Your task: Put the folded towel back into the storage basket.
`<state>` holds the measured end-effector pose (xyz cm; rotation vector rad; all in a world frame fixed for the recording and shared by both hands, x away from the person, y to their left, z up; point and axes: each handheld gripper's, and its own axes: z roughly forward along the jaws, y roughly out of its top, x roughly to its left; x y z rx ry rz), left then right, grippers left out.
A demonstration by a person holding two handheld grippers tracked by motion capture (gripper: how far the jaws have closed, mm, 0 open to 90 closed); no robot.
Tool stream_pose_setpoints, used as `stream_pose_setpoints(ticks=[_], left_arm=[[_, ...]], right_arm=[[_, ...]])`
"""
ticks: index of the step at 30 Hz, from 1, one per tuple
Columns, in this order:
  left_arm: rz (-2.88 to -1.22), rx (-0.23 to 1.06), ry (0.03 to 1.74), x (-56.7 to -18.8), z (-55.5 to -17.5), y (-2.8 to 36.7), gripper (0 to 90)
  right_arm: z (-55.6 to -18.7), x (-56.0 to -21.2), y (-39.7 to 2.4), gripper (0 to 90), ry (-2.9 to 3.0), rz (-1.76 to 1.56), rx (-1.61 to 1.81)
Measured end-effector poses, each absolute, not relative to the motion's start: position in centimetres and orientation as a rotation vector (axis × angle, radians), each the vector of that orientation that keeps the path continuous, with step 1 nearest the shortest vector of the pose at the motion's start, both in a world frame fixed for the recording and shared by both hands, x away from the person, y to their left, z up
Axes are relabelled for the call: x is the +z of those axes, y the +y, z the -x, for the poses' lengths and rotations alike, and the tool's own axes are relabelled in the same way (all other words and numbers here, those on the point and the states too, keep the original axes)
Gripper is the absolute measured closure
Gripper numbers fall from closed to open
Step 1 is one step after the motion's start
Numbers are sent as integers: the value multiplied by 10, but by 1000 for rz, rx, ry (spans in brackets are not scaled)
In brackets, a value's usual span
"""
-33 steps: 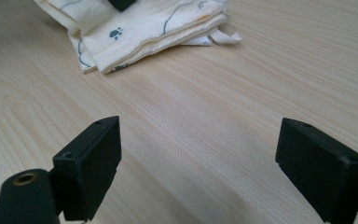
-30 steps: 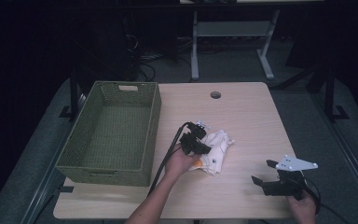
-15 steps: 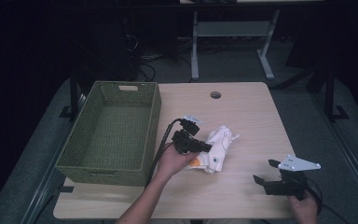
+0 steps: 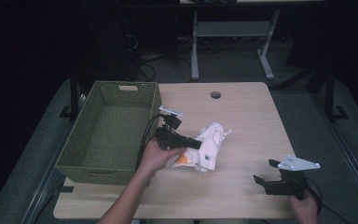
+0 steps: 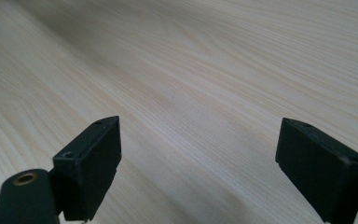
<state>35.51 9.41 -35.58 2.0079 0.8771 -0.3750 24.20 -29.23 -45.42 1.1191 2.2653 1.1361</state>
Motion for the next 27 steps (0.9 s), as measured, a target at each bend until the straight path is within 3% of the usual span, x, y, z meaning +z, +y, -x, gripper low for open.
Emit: stream_pose_setpoints(ticks=[27], left_arm=[[-1892,-352,942,-310,-355,188,825]], right_arm=[[-244,-456,-288,137,2284,-1115,1115]])
